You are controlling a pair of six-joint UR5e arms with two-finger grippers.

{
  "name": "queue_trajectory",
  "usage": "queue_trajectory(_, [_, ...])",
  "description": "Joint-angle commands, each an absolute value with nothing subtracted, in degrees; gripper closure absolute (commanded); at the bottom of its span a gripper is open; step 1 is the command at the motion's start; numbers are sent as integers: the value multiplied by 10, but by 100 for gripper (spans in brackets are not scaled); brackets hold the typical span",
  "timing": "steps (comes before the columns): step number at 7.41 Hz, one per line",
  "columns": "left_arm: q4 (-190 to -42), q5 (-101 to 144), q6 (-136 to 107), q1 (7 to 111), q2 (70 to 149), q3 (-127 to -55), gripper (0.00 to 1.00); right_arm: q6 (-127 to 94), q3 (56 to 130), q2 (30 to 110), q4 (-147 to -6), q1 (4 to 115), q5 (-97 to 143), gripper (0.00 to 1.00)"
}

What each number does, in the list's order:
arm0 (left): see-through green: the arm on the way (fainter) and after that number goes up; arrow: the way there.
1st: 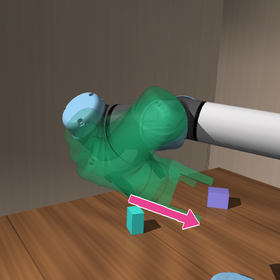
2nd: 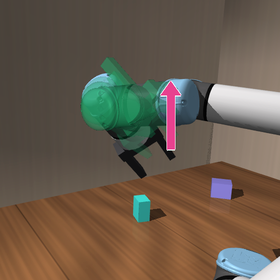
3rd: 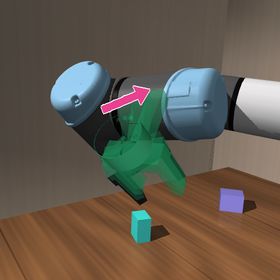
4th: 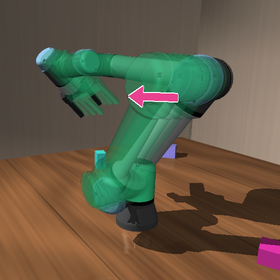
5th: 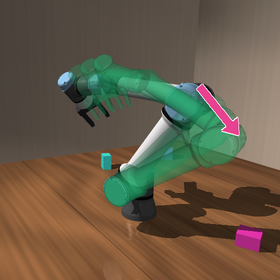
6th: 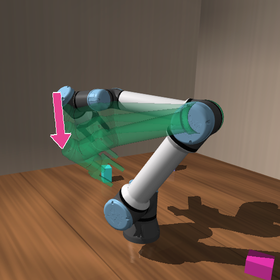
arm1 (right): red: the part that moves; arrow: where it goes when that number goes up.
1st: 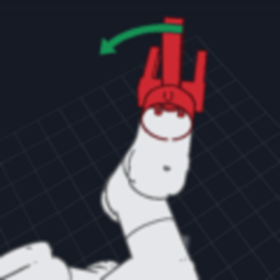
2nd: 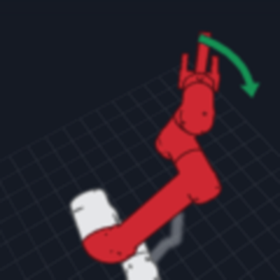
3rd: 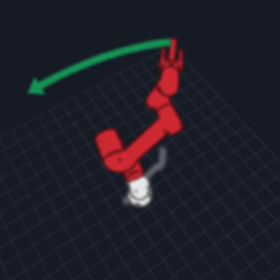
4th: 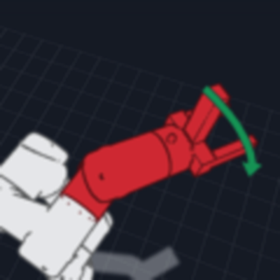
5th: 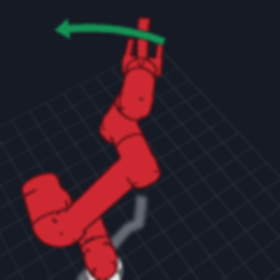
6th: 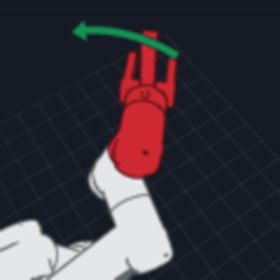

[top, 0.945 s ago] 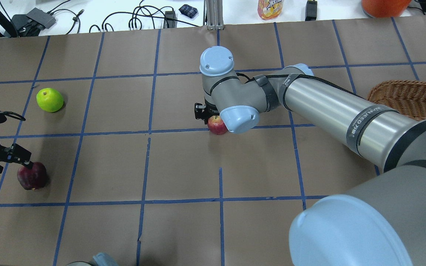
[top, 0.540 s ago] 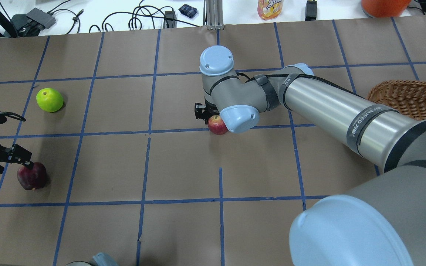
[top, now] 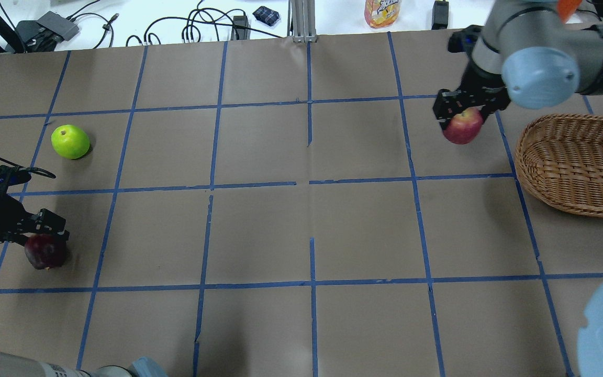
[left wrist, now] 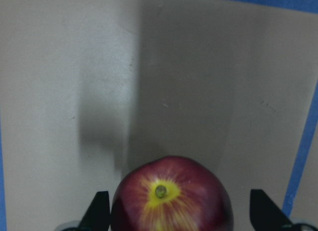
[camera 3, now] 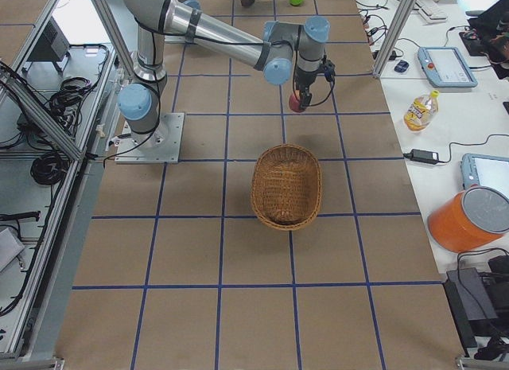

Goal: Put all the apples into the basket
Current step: 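Grasp the red-yellow apple with the right gripper and drop it into the basket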

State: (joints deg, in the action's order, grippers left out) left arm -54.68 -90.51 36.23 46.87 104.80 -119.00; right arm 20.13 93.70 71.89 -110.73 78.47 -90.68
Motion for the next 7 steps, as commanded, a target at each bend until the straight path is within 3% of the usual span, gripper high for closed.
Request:
queue_trajectory(1, [-541,-905,373,468,1049,-1197,45,439,934,717,-1121,652,-920,53])
queue_trajectory(2, [-542,-906,370,469,1044,-1197,82,493,937,707,-1148,589,-897,53])
queue_trajectory(3, [-553,-910,367,477,1024,-1189,97,567,929,693,-1182,549,-852,53])
queue_trajectory(4, [-560,-892,364,496,1019,-1181,97,592,930,679,-1198,510,-833,50])
queue_trajectory(6, [-561,-857,231,661,1013,-1152,97,609,928,661,-1199,490,-831,27])
queue_trajectory(7, [-555,-855,132,764,1028,-1121,97,608,929,663,-1190,489,-831,0])
